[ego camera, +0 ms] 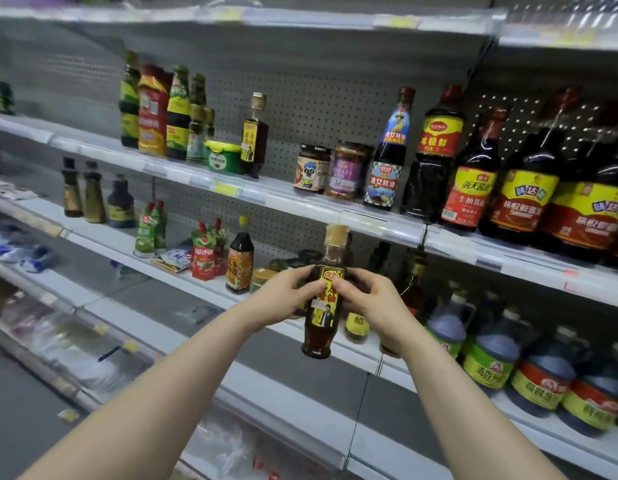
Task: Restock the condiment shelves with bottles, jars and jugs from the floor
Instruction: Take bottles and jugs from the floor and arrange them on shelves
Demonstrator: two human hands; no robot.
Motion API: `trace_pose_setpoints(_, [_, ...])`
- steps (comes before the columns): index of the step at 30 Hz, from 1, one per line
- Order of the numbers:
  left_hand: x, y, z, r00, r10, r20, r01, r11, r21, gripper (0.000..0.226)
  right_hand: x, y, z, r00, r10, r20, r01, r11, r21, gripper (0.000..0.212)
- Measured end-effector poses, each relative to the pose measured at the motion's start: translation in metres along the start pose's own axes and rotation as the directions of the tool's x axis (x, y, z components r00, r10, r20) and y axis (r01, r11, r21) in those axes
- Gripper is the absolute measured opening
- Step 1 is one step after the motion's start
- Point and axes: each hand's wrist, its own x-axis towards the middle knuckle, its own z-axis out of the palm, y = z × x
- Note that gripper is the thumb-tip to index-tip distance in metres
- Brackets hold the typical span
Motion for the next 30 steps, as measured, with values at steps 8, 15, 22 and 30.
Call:
trace_pose_setpoints(8, [0.042, -0.020, -0.117, 0.994, 0.049, 0.093, -0.039, 0.994, -0.106, 0.031, 0.081, -0.042, 0.076, 0.996, -0.022, -0.090, 0.022, 1.000, -0.009, 0.033])
trace_pose_setpoints(15, [0.065, -0.023, -0.186, 0.992, 0.092, 0.091, -0.088, 0.995, -0.049, 0.033, 0.126, -0.075, 0.119, 0.989, -0.025, -0.144, 0.026, 1.000, 0.005, 0.026])
trace_pose_setpoints(22, [0.062, -0.021, -0.206, 0.994, 0.109, -0.002, -0.108, 0.986, -0.125, 0.027, 0.143, -0.098, 0.136, 0.994, -0.023, -0.111, 0.023, 1.000, 0.001, 0.023])
trace_pose_setpoints(30, [0.076, -0.021, -0.220, 0.994, 0.111, 0.013, -0.110, 0.989, -0.098, 0.032, 0.169, -0.107, 0.137, 0.971, -0.026, -0.239, 0.015, 0.999, -0.046, 0.025])
